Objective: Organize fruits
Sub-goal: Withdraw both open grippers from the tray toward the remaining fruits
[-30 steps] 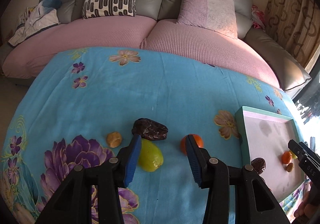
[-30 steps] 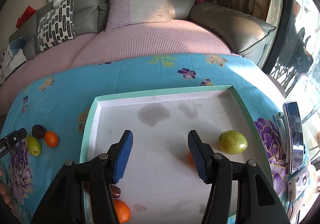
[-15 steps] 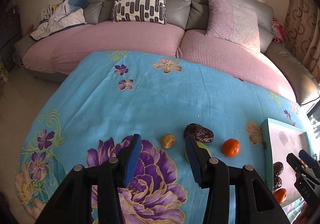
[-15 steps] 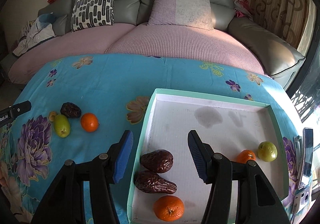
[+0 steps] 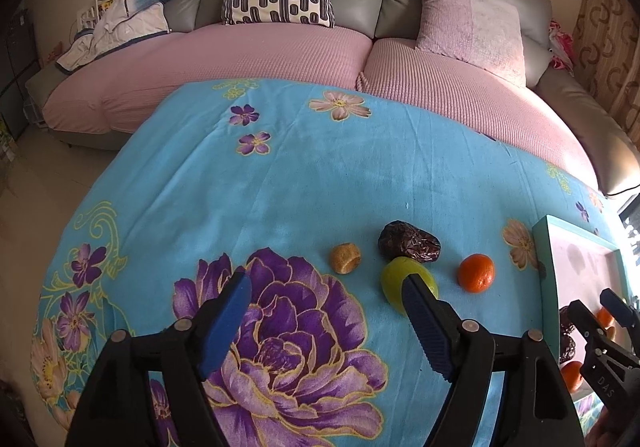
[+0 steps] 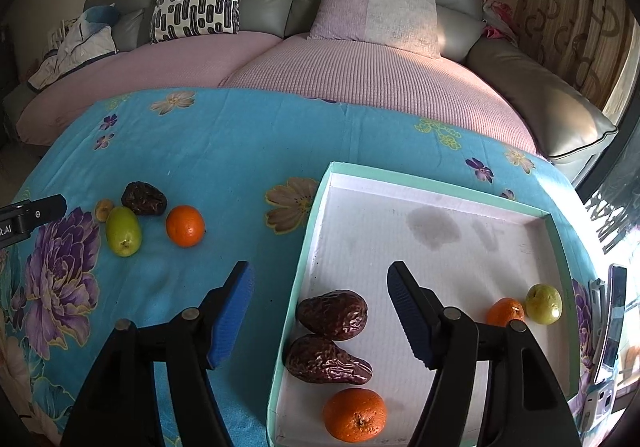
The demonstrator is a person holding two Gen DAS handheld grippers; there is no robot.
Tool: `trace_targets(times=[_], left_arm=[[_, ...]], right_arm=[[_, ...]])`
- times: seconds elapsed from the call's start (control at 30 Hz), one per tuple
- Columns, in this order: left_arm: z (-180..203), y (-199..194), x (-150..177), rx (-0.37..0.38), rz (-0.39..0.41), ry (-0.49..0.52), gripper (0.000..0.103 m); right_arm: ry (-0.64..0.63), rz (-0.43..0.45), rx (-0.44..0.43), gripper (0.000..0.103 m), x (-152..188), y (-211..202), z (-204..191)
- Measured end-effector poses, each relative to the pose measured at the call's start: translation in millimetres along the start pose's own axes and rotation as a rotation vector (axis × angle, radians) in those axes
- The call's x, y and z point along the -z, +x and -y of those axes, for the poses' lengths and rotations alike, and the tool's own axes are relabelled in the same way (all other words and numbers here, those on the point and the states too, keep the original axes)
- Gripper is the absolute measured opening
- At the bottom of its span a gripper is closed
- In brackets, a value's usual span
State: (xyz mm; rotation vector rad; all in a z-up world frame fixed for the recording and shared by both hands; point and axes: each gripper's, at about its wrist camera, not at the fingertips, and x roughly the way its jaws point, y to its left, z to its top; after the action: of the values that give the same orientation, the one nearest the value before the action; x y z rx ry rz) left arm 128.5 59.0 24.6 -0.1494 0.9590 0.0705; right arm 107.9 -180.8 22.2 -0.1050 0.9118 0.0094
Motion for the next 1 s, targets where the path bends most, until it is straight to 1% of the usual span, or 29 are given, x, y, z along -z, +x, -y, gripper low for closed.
trace_targets(times=[0.03,0.07,0.1,0.13,0.2,0.27,0.33,0.47,0.57,0.73,0.9,1.0], left_arm=[[0,2,1,0.001,-0.006,-0.002,0.088],[-1,3,1,-0.001,-0.01,-0.006,0.09],[-1,4,1,-0.005,-0.011,-0.011,0.094],[-2,4,1,-0.009,-0.009,-0.016,0.097],[-5,4,1,-0.022,-0.001,-0.027,0.099],[-8,4,1,-0.035,0.005,-0.04,0.1],[-11,5,0,-0.047,0.007,-0.048,0.103],[-12,6,0,-0.06,0.01,-0.04,0.103],[-9,5,0,-0.056,0.018,-0.027,0.103],[-5,4,-1,-0.047,0.031,0.0,0.103],[-9,3,-2,-0.04,0.038,-0.007,0.103],[-12,4,-3,-0.039,0.043,-0.011,0.103]], right_arm=[[-0.002,-0.003,0.0,0.071,0,1,-1],[-0.003,-0.005,0.0,0.071,0,1,-1],[-0.005,-0.007,-0.001,0.074,1,2,-2],[-0.007,-0.009,-0.002,0.082,1,2,-2],[-0.009,-0.004,-0.004,0.09,1,2,-3],[-0.009,0.001,-0.011,0.09,1,2,-4],[-0.006,0.005,-0.023,0.091,2,2,-4],[-0.004,0.011,-0.054,0.092,2,3,-5],[-0.001,0.013,-0.071,0.092,2,4,-6],[-0.027,0.007,-0.063,0.092,3,7,-14],[-0.03,-0.001,-0.1,0.092,4,10,-21],[-0.032,0.005,-0.106,0.092,3,10,-25]])
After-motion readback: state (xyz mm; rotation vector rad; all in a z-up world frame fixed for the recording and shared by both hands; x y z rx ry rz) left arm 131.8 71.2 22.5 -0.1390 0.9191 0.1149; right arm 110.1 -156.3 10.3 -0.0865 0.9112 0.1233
